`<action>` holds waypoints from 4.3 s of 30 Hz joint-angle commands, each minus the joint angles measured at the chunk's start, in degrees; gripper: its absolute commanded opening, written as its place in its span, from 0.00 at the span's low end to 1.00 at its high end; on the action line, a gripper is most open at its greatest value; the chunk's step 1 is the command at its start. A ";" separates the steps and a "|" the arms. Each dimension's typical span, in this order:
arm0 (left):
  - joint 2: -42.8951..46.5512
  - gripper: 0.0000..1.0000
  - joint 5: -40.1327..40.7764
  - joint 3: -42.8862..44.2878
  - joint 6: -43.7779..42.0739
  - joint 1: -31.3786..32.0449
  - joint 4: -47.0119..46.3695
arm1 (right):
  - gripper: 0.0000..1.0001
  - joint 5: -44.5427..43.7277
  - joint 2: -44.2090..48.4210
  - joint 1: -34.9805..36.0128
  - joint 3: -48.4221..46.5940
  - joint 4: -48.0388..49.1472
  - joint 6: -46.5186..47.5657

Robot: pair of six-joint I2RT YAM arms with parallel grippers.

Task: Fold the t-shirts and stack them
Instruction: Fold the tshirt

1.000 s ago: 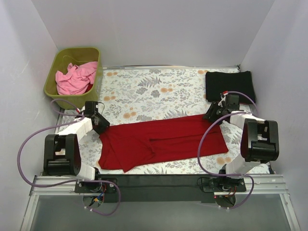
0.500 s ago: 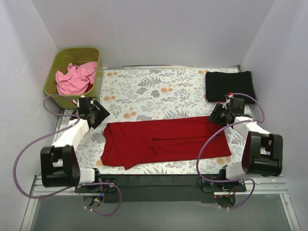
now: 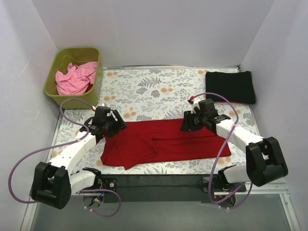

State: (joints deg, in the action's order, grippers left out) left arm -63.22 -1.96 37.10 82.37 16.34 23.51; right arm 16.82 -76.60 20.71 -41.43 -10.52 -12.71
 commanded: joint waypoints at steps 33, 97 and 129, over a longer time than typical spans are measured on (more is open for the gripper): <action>-1.37 0.56 2.75 -0.37 2.53 1.33 7.44 | 0.43 -7.83 -7.52 23.77 -6.56 -2.91 -2.77; -48.83 0.53 4.86 39.00 -7.92 7.48 -3.38 | 0.33 0.93 -9.00 37.47 -5.77 -17.52 -1.87; -49.34 0.80 0.27 62.23 -15.76 2.47 -3.82 | 0.49 -6.00 -11.40 35.20 -16.77 -9.86 -6.80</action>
State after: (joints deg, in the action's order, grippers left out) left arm -127.46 -3.77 101.93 64.86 18.35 21.19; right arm 16.88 -93.56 58.33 -61.41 -18.00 -20.67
